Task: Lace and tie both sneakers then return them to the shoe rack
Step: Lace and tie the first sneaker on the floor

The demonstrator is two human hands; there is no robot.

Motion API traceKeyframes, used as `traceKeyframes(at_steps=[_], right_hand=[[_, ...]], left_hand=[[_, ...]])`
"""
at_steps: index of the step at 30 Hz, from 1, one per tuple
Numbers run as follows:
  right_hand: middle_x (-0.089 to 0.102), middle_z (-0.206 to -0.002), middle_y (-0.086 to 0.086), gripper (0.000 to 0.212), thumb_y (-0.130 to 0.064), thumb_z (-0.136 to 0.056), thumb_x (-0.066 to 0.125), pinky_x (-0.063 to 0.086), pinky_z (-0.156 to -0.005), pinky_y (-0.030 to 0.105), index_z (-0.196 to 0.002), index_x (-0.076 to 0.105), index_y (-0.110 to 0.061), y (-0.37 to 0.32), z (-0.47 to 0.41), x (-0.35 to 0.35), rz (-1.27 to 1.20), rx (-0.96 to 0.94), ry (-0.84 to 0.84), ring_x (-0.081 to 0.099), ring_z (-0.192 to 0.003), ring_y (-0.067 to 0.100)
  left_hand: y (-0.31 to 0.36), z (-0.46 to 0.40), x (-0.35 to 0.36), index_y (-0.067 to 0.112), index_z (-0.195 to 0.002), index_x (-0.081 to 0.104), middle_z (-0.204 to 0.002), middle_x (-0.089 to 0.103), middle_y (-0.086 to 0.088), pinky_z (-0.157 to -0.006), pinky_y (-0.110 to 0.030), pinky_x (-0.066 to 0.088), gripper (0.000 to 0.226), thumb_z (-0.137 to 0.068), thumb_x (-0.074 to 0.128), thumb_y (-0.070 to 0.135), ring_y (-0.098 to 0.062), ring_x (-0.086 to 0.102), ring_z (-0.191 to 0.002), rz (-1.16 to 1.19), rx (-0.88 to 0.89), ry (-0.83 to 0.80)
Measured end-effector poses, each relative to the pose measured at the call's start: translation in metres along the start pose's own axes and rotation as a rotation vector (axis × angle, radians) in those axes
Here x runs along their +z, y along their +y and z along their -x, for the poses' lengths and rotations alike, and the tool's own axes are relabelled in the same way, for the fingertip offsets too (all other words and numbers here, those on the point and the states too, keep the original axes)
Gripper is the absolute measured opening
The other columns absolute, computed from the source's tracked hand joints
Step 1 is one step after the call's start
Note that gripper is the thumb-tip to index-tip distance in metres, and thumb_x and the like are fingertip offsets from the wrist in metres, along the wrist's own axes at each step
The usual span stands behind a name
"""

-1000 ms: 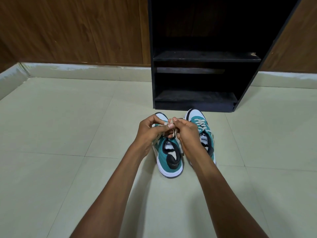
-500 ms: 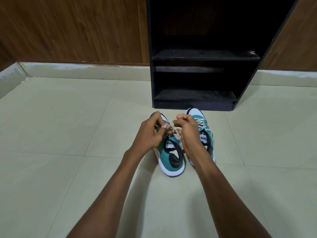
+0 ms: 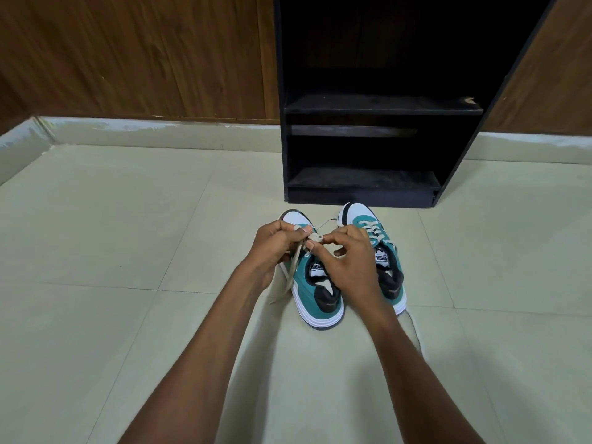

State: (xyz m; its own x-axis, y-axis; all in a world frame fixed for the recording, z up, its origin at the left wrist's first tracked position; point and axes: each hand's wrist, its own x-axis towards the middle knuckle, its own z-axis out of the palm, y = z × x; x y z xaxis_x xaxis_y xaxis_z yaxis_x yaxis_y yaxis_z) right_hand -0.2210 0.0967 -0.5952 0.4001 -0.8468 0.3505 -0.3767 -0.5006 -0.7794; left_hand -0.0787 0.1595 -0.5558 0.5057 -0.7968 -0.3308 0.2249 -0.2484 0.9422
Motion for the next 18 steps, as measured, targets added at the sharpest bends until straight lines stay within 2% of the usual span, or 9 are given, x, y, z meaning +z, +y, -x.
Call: traceKeyframes(at_steps=[3, 6, 9, 15, 18], right_hand=[[0.063, -0.094, -0.005, 0.031, -0.051, -0.077, 0.077, 0.058, -0.074, 0.045, -0.093, 0.078, -0.025, -0.005, -0.001, -0.004, -0.101, 0.033, 0.034, 0.062, -0.092, 0.018], [0.070, -0.095, -0.002, 0.029, -0.032, -0.076, 0.087, 0.057, -0.076, 0.035, -0.101, 0.080, -0.020, -0.011, -0.003, -0.008, -0.149, 0.019, 0.064, 0.065, -0.082, 0.014], [0.073, -0.089, 0.004, 0.028, -0.019, -0.077, 0.087, 0.056, -0.074, 0.027, -0.105, 0.081, -0.015, -0.016, -0.003, -0.006, -0.200, -0.004, 0.065, 0.066, -0.078, 0.012], [0.076, -0.097, -0.005, 0.017, -0.022, -0.085, 0.081, 0.061, -0.082, 0.036, -0.103, 0.083, -0.021, -0.018, -0.001, 0.001, -0.488, 0.233, 0.077, 0.073, -0.092, 0.012], [0.077, -0.102, -0.004, 0.013, -0.019, -0.089, 0.077, 0.057, -0.070, 0.026, -0.099, 0.081, -0.026, -0.021, -0.001, 0.002, -0.636, 0.344, 0.078, 0.070, -0.082, 0.011]], left_hand=[[0.001, 0.001, 0.000, 0.016, -0.074, 0.061, -0.061, 0.066, 0.003, -0.055, -0.024, 0.043, 0.022, -0.080, 0.082, 0.022, -0.008, 0.054, -0.051, -0.003, -0.017, 0.016], [0.002, 0.003, 0.002, 0.014, -0.079, 0.066, -0.060, 0.067, 0.003, -0.058, -0.025, 0.044, 0.017, -0.079, 0.082, 0.021, -0.010, 0.054, -0.054, 0.039, -0.042, 0.018], [0.002, 0.006, 0.005, 0.013, -0.078, 0.065, -0.053, 0.062, 0.005, -0.048, -0.019, 0.041, 0.015, -0.081, 0.080, 0.015, -0.006, 0.051, -0.045, 0.068, -0.052, 0.004], [-0.004, 0.008, 0.006, 0.013, -0.077, 0.068, -0.053, 0.062, 0.005, -0.046, -0.017, 0.043, 0.013, -0.080, 0.080, 0.016, -0.006, 0.053, -0.046, 0.154, -0.068, 0.012], [-0.005, 0.011, 0.006, 0.007, -0.088, 0.074, -0.063, 0.071, 0.001, -0.050, -0.018, 0.050, 0.020, -0.077, 0.084, 0.021, -0.009, 0.060, -0.050, 0.244, -0.077, 0.065]])
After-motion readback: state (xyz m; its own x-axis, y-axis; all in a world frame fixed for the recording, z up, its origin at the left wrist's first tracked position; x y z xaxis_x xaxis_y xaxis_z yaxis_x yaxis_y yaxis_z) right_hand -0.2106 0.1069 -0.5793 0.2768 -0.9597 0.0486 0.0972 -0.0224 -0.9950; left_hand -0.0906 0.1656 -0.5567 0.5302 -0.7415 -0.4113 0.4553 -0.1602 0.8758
